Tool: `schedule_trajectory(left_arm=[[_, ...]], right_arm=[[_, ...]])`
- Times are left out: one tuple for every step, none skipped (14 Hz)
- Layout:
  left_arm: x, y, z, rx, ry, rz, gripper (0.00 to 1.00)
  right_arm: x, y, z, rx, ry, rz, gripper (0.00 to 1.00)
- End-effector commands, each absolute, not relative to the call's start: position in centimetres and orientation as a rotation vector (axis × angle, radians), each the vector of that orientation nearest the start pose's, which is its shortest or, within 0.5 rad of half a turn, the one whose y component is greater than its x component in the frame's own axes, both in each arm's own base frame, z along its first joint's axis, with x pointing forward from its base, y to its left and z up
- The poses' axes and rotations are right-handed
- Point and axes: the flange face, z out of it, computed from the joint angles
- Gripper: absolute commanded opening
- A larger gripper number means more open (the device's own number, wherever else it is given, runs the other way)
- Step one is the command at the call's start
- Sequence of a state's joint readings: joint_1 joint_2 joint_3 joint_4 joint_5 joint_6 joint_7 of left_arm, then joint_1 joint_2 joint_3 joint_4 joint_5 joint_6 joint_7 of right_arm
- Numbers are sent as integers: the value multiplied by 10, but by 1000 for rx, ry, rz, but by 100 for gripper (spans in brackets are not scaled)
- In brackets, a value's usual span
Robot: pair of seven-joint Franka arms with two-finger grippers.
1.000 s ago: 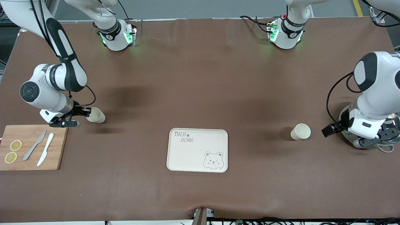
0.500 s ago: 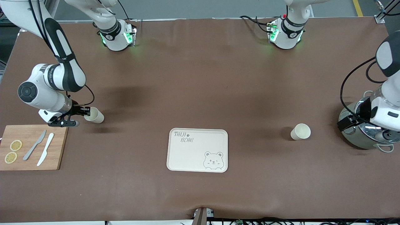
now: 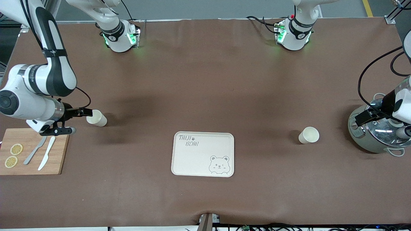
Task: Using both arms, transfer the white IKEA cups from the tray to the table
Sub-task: 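Set the cups down on the table and open both grippers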
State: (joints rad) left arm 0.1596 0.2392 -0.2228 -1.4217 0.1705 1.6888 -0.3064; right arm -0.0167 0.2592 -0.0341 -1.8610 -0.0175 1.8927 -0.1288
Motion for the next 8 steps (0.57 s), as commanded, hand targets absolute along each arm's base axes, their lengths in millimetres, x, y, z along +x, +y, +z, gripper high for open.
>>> schedule_trajectory(left_arm=[[629, -5, 585, -2990, -299, -53, 100], [628, -6, 586, -2992, -285, -38, 100], [624, -5, 591, -2989, -285, -35, 100], [620, -7, 597, -2987, -284, -42, 100], [619, -11, 600, -2992, -276, -49, 100], [612, -14, 613, -2992, -275, -68, 100], [608, -16, 619, -2995, -270, -76, 100], [605, -17, 618, -2992, -265, -47, 100]], right_arm=[[624, 3, 430, -3139, -232, 374, 100], [631, 19, 453, -3140, -265, 399, 100], [635, 30, 471, -3132, -287, 439, 100], [635, 34, 488, -3129, -293, 453, 100], [635, 40, 513, -3136, -304, 418, 100], [632, 44, 532, -3145, -312, 404, 100], [632, 55, 563, -3156, -340, 322, 100], [628, 63, 583, -3165, -359, 285, 100]])
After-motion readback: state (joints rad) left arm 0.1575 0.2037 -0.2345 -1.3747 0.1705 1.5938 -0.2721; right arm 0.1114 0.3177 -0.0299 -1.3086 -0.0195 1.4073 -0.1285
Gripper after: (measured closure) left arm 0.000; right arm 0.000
